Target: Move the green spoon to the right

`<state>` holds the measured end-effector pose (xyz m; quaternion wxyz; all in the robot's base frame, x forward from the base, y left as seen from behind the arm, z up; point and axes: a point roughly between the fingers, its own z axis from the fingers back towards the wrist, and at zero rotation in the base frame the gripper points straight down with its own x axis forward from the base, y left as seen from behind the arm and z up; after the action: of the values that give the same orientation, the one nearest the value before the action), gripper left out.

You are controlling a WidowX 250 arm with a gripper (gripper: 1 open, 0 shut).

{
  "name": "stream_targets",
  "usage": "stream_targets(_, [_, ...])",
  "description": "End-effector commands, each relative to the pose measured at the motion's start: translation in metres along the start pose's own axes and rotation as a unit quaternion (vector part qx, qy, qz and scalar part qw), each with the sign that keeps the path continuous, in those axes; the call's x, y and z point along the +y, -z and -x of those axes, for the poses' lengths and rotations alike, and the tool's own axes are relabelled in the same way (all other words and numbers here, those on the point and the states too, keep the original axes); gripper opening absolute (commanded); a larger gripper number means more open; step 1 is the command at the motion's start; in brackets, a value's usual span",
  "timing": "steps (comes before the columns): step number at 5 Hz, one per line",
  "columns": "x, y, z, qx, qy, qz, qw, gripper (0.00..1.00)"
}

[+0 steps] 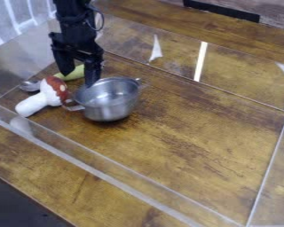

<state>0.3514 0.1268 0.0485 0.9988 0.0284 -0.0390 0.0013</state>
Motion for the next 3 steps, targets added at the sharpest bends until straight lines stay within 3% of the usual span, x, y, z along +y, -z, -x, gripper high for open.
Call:
stream_targets(1, [0.0144, -0.0117, -0.0051, -0.026, -0.007, -0.009, 0.9996, 1.0])
stream_targets(3, [0.0118, -0.0115, -0.0118, -0.026, 0.001, 0.0, 0.9996, 1.0])
